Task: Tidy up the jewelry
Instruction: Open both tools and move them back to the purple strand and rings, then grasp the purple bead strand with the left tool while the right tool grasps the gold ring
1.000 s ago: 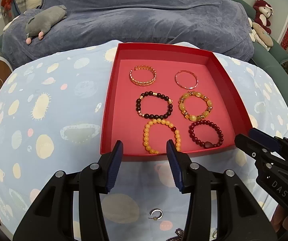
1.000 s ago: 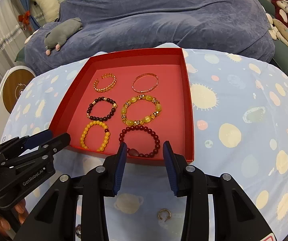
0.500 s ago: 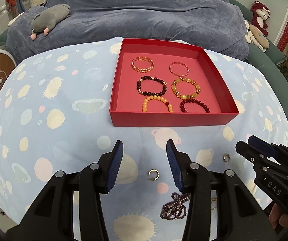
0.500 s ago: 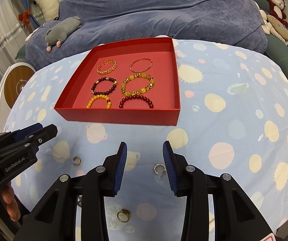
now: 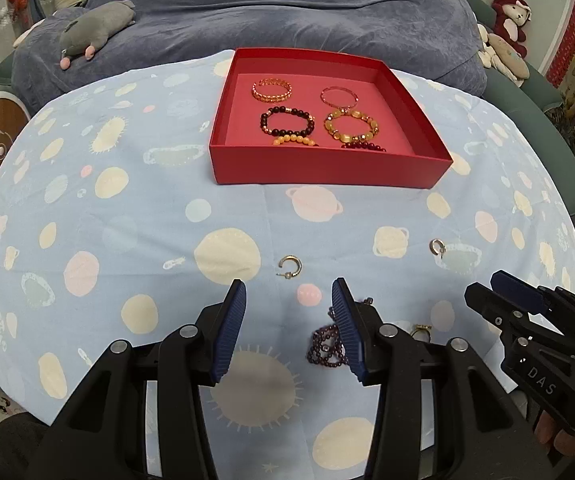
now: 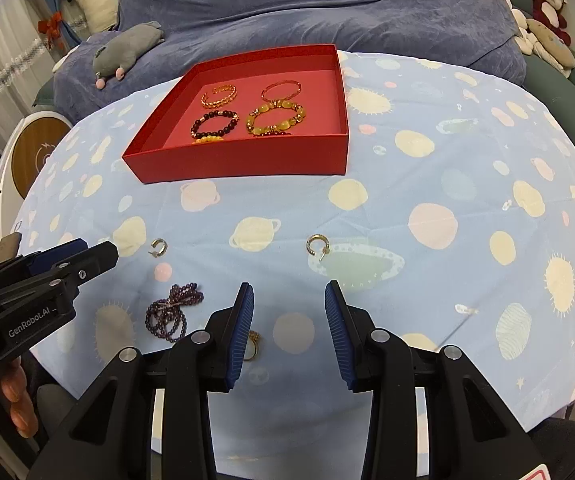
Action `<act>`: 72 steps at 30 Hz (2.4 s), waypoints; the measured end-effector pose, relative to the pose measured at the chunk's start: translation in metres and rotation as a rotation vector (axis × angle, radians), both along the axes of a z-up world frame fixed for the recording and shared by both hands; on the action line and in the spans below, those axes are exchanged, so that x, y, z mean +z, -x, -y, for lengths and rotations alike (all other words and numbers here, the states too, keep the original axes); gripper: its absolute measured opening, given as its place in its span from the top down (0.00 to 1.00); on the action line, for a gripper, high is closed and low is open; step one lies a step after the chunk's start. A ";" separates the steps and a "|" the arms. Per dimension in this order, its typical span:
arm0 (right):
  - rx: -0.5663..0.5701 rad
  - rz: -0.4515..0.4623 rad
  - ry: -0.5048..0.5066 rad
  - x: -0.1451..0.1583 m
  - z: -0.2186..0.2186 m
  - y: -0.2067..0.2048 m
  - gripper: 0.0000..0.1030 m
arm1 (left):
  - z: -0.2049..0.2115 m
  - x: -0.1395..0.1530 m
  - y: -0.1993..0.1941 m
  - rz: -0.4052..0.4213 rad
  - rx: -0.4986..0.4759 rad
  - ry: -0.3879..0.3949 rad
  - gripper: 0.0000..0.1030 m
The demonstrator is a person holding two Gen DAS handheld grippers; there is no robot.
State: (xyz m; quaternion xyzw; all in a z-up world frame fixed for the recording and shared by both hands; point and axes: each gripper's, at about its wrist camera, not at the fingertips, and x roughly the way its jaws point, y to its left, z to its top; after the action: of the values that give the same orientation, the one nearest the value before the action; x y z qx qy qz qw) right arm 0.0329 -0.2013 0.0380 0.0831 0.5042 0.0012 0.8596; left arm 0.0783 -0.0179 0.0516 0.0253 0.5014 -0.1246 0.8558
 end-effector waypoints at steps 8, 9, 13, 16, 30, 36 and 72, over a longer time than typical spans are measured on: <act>-0.015 -0.023 0.001 -0.011 0.007 0.021 0.64 | 0.003 -0.020 0.023 -0.044 -0.012 0.011 0.59; -0.018 -0.026 0.000 -0.013 0.008 0.023 0.64 | 0.004 -0.024 0.025 -0.051 -0.016 0.011 0.59; -0.029 -0.038 -0.008 -0.019 0.012 0.027 0.64 | 0.007 -0.034 0.028 -0.072 -0.020 0.024 0.58; -0.034 -0.044 -0.015 -0.022 0.014 0.029 0.64 | 0.010 -0.039 0.026 -0.088 -0.027 0.050 0.58; -0.036 -0.055 -0.020 -0.025 0.016 0.025 0.64 | 0.025 -0.052 0.017 -0.114 -0.078 0.071 0.82; -0.030 -0.054 -0.023 -0.025 0.015 0.025 0.64 | 0.018 -0.048 0.019 -0.101 -0.075 0.077 0.97; 0.071 -0.055 0.019 -0.046 -0.041 0.005 0.82 | -0.033 -0.052 0.025 -0.121 0.039 0.112 0.97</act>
State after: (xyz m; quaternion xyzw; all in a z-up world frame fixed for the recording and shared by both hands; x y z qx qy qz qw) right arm 0.0278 -0.1599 -0.0080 0.0569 0.5302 0.0244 0.8456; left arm 0.0532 0.0155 -0.0004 -0.0398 0.5451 -0.1372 0.8261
